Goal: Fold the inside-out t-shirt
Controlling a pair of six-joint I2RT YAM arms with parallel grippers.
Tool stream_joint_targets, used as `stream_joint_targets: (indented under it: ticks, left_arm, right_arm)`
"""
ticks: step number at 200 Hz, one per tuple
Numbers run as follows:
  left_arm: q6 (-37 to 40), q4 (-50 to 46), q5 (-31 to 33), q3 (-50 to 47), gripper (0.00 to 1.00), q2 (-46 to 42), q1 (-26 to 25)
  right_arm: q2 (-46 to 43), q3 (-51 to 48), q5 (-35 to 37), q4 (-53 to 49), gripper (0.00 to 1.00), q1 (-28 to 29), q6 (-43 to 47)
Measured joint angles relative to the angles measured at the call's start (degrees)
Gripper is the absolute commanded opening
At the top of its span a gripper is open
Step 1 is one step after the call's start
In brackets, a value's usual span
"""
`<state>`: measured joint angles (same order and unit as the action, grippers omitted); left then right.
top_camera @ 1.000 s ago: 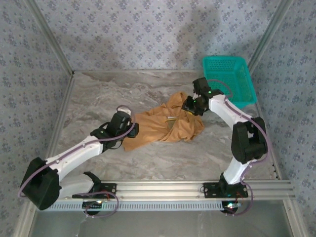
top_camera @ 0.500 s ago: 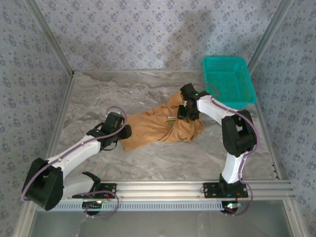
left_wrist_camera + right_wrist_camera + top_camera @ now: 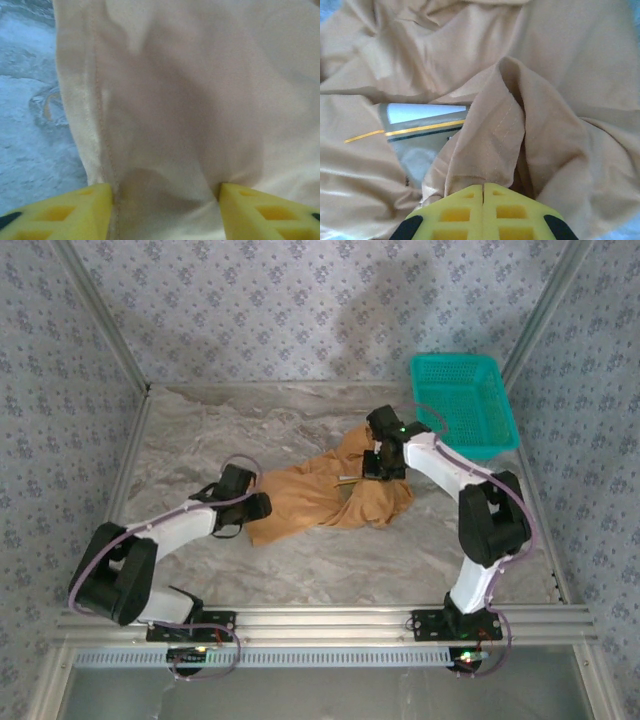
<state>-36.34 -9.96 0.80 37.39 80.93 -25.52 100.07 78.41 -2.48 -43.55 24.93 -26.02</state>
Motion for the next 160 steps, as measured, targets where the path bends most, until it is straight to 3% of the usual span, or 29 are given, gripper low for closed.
stream_joint_targets:
  ticks: [28, 41, 106, 133, 160]
  left_arm:
    - [0.00, 0.98, -0.39, 1.92, 0.11, 3.28, 1.29]
    - [0.07, 1.14, -0.55, 2.62, 0.00, 4.13, 2.05]
    - [0.96, -2.27, -0.04, 4.98, 0.00, 0.48, 2.97]
    - [1.14, -3.89, 0.04, 5.95, 0.00, -3.10, 3.02]
    - [1.25, -5.29, -0.15, 6.78, 0.00, -4.66, 3.04]
  right_arm:
    - [-2.56, 8.41, 7.10, -7.32, 0.00, 1.92, 2.01]
    - [-3.37, 11.65, 12.15, -10.27, 0.00, 3.39, 2.62]
    - [-7.08, 10.75, 34.71, -19.41, 0.00, 6.47, 1.86]
    - [-9.99, 5.68, 34.01, -18.16, 0.00, 6.45, 1.66]
    - [-12.07, 0.85, 26.75, -14.69, 0.00, 4.70, 1.64]
